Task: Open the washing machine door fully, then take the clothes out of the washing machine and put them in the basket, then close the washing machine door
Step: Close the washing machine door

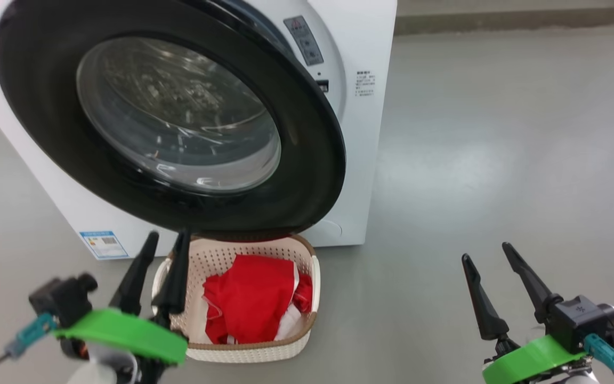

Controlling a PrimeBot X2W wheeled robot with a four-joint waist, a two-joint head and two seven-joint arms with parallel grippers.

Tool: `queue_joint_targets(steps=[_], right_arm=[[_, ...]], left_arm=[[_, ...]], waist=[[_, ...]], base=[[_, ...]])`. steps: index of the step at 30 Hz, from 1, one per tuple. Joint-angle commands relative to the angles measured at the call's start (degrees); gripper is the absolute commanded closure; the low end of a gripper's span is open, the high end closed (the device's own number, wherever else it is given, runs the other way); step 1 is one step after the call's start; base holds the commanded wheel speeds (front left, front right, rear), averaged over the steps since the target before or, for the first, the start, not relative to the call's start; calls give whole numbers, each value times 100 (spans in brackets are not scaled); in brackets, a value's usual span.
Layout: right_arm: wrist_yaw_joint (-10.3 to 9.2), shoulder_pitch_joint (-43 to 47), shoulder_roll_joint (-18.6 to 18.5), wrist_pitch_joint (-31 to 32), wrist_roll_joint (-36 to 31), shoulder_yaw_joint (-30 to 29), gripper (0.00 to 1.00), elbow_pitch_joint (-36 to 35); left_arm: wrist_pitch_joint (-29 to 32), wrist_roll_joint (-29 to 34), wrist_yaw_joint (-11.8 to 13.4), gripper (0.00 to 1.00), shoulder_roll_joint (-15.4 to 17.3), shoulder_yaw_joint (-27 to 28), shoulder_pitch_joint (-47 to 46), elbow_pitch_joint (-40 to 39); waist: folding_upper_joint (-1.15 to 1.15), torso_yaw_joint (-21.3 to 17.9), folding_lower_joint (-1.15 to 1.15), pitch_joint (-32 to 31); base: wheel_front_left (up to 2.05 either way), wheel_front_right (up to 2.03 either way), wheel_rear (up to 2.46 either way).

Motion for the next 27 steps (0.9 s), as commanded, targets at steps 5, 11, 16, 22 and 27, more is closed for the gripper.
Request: queue_joint_targets(steps=[5,11,16,22,27], right_arm=[[20,48,14,-36,-83,89,0,-209],[20,205,47,-36,-115,15,0,-240],[20,324,78,-36,-140,-54,0,-305],[20,489,119,-36,-156,-148,0,-400],[20,547,144,-36,-176,-169,0,-462]], left_arm=[[-96,764,119,0,265,527,474,-526],[-99,1878,156,0,17,1100,1156,-979],[-100,2680,188,0,-166,1276,1590,-1076],[-100,3196,235,0,-420,1478,1960,-1188],[-100,3385,195,0,-578,1627,2092,-1184]], waist=[[0,12,0,-190],[0,-34,0,-335],[0,-62,0,-433],[0,-77,0,-532],[0,-63,0,-543]], base=[[0,0,0],[0,0,0],[0,0,0],[0,0,0],[0,0,0]])
